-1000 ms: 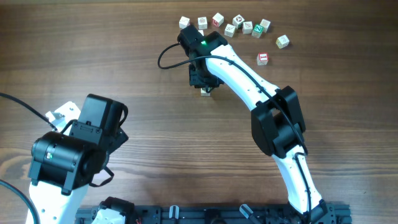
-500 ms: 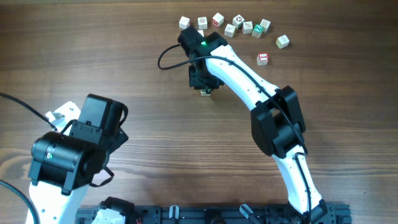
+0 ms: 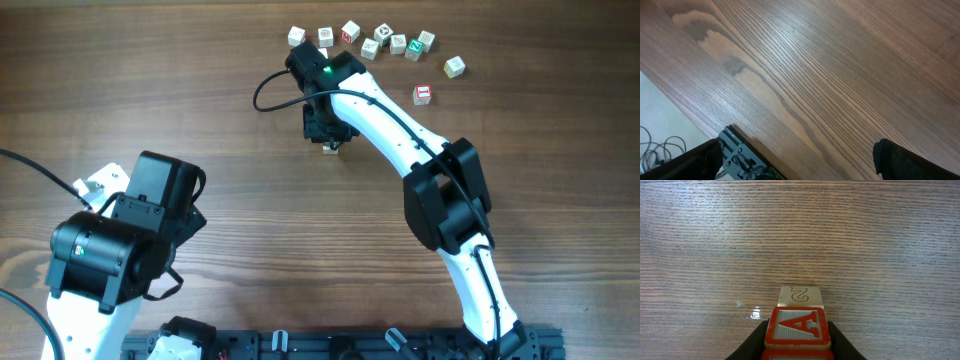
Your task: Form a tower
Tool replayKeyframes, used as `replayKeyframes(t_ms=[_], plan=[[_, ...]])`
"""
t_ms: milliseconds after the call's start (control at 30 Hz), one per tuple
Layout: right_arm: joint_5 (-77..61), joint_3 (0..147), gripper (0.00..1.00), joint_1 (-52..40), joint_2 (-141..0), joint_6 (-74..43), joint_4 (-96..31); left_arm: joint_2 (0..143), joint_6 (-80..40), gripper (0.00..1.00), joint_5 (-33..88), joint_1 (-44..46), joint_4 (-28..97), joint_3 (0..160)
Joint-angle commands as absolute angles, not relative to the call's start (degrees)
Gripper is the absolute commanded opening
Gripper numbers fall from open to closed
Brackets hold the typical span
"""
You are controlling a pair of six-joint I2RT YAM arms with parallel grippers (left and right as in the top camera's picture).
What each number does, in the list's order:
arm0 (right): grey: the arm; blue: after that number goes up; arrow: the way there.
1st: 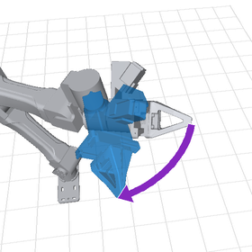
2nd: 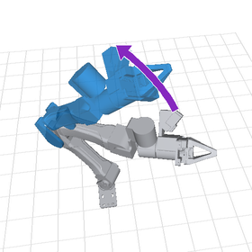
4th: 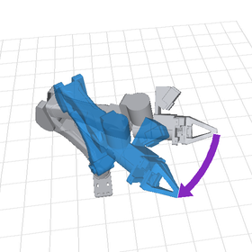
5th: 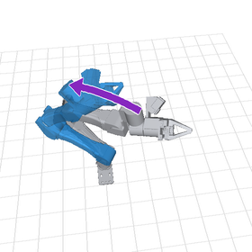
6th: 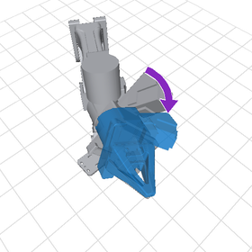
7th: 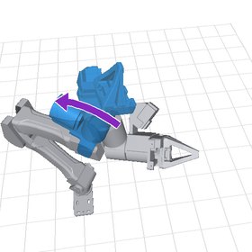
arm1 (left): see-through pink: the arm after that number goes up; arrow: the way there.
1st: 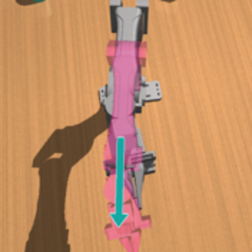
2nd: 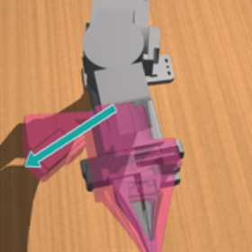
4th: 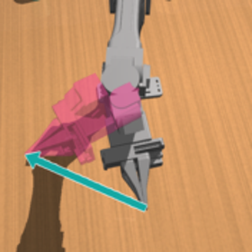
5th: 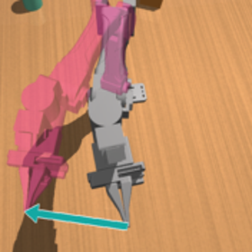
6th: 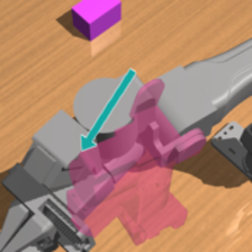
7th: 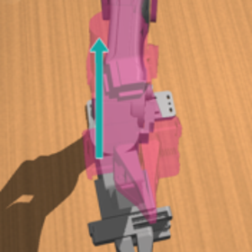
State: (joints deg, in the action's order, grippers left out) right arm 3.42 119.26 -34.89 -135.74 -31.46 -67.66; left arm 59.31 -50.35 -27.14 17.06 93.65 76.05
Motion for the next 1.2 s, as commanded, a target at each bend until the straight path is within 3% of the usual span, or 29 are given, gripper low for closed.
replayKeyframes(t_ms=[0, 1167], plan=[[2.90, 118.45, 0.05, -35.22, -134.30, -31.27, -67.55, 59.09, -51.46, 1.00, -27.27, 16.75, 93.67, 76.07], [2.92, 118.41, 0.04, -35.22, -135.55, -30.52, -67.72, 59.09, -51.46, 1.00, -27.27, 16.75, 93.67, 76.07]])
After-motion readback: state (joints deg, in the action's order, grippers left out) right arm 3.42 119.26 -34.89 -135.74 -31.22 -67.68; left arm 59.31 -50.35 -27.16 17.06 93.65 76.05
